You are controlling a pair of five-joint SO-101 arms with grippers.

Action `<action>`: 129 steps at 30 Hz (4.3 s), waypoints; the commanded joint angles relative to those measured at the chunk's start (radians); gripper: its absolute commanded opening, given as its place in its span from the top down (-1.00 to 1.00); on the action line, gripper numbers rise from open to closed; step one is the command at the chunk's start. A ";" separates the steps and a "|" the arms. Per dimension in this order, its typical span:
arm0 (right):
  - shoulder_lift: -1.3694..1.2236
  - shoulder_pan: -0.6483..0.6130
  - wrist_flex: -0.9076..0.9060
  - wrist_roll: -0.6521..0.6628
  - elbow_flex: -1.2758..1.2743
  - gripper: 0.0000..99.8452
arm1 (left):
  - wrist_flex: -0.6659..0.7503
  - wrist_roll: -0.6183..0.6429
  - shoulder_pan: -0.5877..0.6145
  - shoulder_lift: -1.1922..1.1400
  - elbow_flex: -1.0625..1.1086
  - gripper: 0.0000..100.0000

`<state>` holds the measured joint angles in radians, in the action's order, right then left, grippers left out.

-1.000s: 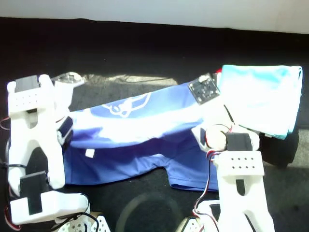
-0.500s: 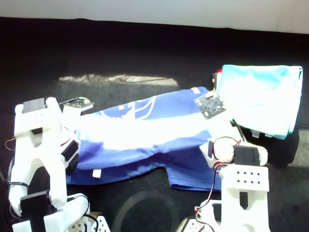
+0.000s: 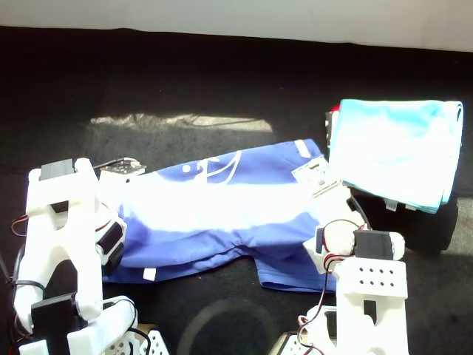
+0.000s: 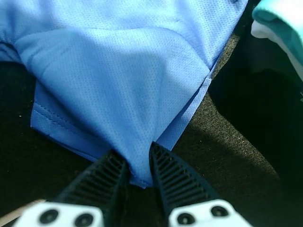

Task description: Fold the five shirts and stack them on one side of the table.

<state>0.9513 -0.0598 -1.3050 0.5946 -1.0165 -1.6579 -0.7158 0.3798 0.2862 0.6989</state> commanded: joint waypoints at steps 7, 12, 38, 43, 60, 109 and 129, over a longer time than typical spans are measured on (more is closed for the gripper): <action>0.018 0.008 -0.074 0.008 -0.004 0.99 | 0.006 -0.008 0.039 0.024 0.001 0.98; 0.018 0.010 -0.090 0.011 0.001 0.99 | 0.006 -0.011 0.044 0.022 0.001 0.98; 0.018 -0.002 -0.162 0.014 0.059 0.79 | -0.014 -0.049 0.047 0.030 -0.008 0.72; 0.018 -0.058 -0.174 0.012 0.136 0.58 | -0.078 -0.049 0.051 0.031 -0.116 0.62; -0.064 -0.226 0.148 -0.184 0.305 0.99 | 0.071 0.221 0.007 -0.054 -0.443 0.98; -0.928 -0.074 0.266 -0.354 0.934 0.99 | -0.115 0.284 0.053 -1.070 -1.667 0.98; -0.166 -0.133 0.268 -0.345 0.077 0.99 | 0.213 0.282 0.012 -0.168 -0.349 0.98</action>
<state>0.7058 -0.1504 -1.0334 0.2463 -0.8523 -1.5535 -0.4365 0.4043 0.0054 0.1450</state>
